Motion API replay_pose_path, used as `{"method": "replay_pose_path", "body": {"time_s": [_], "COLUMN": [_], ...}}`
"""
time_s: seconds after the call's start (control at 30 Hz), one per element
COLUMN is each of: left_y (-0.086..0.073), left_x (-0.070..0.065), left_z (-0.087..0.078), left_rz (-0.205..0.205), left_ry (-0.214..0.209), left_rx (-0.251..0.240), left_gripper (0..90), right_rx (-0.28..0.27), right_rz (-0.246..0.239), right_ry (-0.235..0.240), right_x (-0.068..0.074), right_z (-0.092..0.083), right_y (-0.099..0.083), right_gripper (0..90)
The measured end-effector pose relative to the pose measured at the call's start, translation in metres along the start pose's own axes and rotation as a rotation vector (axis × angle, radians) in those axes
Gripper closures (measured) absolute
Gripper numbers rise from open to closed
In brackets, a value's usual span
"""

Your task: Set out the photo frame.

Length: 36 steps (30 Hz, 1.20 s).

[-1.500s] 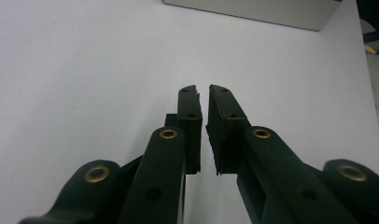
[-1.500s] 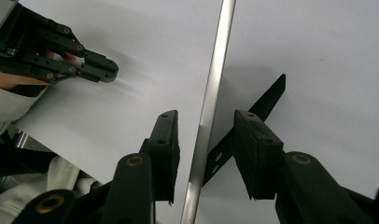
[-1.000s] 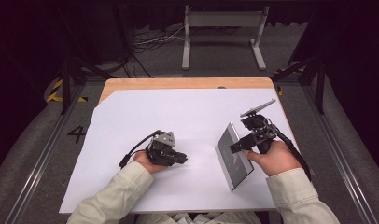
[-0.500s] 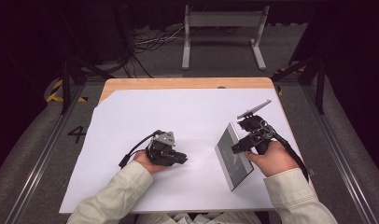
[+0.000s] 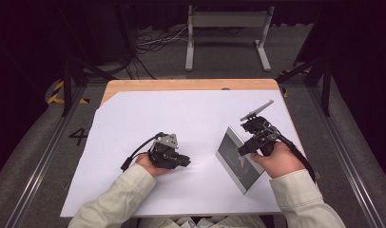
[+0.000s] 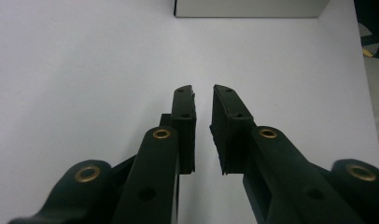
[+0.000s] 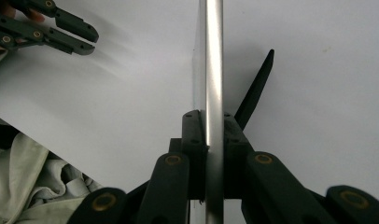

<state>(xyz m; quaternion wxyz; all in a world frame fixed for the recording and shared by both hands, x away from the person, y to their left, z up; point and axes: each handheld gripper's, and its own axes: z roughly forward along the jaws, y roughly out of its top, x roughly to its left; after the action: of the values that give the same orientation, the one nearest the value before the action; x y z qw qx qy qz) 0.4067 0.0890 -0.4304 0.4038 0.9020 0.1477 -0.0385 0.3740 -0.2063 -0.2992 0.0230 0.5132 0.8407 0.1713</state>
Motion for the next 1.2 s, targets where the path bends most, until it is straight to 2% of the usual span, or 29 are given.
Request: {"method": "replay_pose_path", "body": {"time_s": [0.17, 0.4, 0.43, 0.8, 1.03, 1.2], "left_y": [-0.001, -0.004, -0.007, -0.02, -0.028, -0.032], "left_x": [0.0, 0.0, 0.0, 0.0, -0.001, -0.001], "left_z": [-0.001, -0.005, -0.007, -0.019, -0.027, -0.03], "left_rz": [-0.002, -0.007, -0.014, -0.049, -0.074, -0.087], "left_ry": [0.004, 0.011, 0.018, 0.05, 0.072, 0.081], "left_rx": [-0.001, -0.002, -0.007, -0.018, -0.028, -0.032], "left_gripper": [79.4, 79.1, 79.1, 78.3, 78.4, 78.4], "right_rx": [0.004, -0.011, -0.01, -0.019, -0.026, -0.021], "right_rz": [-0.029, -0.065, -0.089, -0.176, -0.264, -0.305], "right_ry": [-0.026, -0.014, -0.017, -0.009, -0.005, -0.002], "right_x": [0.001, -0.002, -0.003, -0.004, -0.003, -0.001], "right_z": [-0.003, -0.009, -0.01, -0.014, -0.016, -0.018], "right_y": [0.003, 0.007, 0.01, 0.028, 0.043, 0.051], "right_gripper": [82.9, 82.9, 82.9, 82.9, 82.9, 82.9]}}
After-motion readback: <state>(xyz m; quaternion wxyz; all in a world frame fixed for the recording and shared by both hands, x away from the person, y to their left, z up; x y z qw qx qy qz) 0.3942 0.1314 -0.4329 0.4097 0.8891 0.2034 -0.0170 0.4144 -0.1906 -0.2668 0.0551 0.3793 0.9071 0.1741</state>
